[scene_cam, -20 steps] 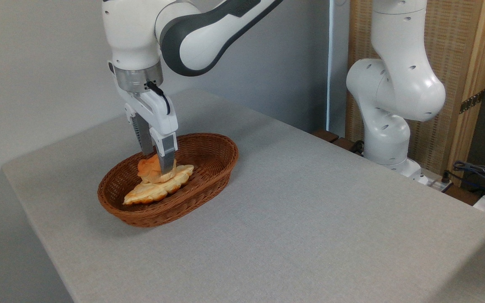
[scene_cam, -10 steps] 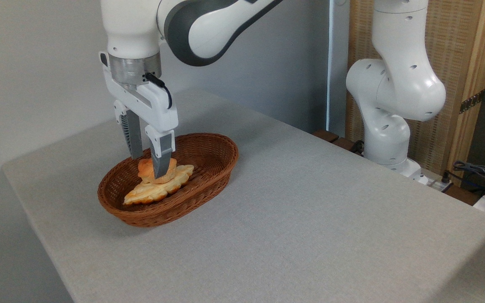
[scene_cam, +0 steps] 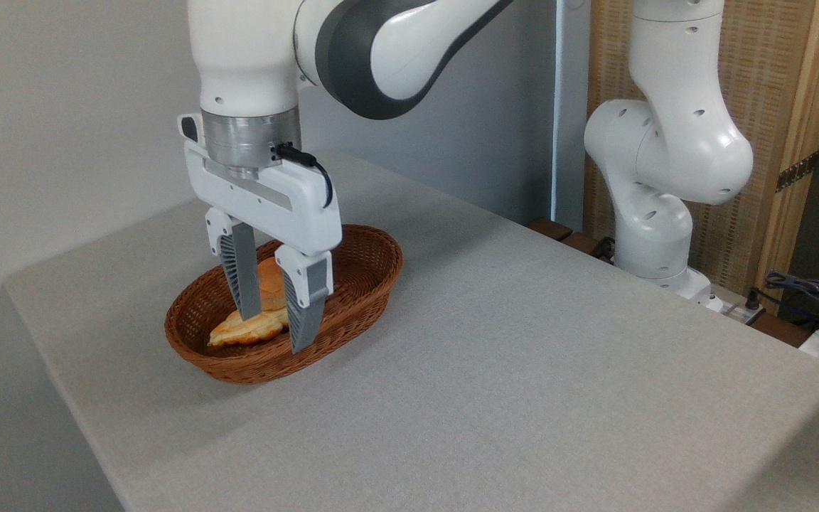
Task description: Put bread into the basket
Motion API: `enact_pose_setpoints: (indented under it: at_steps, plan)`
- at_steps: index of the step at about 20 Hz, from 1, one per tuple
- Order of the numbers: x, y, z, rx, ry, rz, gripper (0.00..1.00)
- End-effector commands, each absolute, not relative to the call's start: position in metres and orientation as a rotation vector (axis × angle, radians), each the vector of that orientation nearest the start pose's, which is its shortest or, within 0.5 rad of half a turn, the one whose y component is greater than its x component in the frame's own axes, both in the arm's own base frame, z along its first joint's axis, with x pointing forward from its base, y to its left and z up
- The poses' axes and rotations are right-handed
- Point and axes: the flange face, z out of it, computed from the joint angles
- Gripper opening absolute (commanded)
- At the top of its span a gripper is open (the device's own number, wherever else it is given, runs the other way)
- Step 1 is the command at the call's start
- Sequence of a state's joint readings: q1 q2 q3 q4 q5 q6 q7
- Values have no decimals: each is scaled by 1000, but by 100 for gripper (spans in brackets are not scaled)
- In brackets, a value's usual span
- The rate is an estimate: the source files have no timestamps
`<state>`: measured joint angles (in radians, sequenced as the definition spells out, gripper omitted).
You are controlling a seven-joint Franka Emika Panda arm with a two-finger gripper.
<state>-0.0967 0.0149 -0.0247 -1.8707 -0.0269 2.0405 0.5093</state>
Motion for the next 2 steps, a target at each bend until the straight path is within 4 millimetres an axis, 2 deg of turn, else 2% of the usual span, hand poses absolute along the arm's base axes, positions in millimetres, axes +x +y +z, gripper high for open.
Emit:
enact_pose_setpoints:
  at_steps: [1,2]
  plan:
    - [578,-59,512,-2968,943,-226,100]
    - [579,-58,512,-2969,940,-226,100]
